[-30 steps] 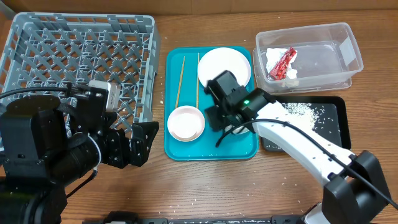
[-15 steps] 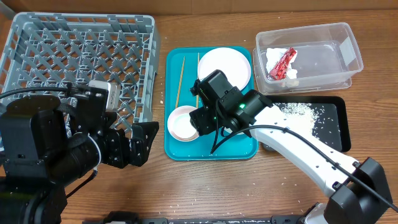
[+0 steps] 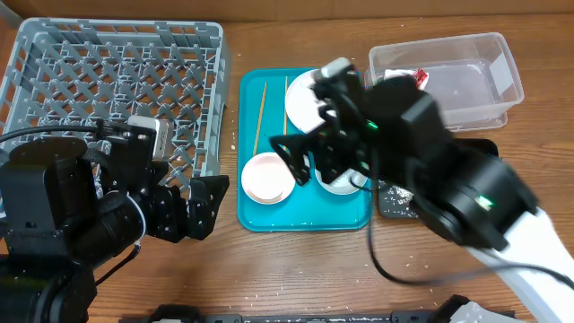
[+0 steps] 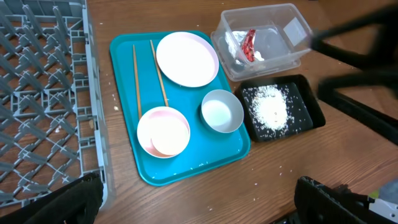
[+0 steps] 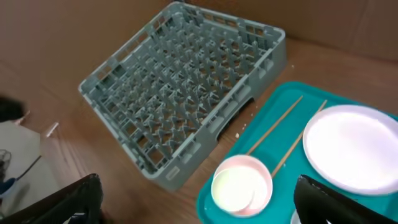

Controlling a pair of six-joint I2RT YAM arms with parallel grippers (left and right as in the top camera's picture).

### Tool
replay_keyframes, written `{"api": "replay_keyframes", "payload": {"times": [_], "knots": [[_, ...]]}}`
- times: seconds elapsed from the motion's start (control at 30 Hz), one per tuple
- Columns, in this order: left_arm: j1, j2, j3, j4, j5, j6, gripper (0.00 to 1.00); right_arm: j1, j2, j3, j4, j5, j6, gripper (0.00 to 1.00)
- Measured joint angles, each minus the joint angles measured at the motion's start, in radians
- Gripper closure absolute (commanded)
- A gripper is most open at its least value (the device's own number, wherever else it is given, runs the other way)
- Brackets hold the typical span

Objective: Sort waste into correct bins and load items into the dishwasher

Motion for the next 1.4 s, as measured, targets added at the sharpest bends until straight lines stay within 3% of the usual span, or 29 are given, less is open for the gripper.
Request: {"api": "replay_keyframes", "payload": {"times": [0.3,0.5,0.7,0.9,1.4], "knots": [[0.0,0.0,0.0,0.0,0.0,0.0,0.0,-0.042,-0.085,-0.002,-0.173,0.183,-0.018,0.0],[0.0,0.0,0.0,0.0,0.0,0.0,0.0,-0.122,-0.265,-0.003,-0.292,0.295,-0.022,0.0],[0.0,0.0,0.0,0.0,0.0,0.0,0.0,-0.246,-0.386,-0.004,-0.306,0.369,-0.023,0.0],[0.0,0.0,0.0,0.0,0.0,0.0,0.0,-0.343,-0.397,-0.021,-0.309,0.4,-0.024,0.0],[0.0,0.0,0.0,0.0,0.0,0.0,0.0,-0.347,-0.348,-0.024,-0.26,0.378,-0.018,0.0]]}}
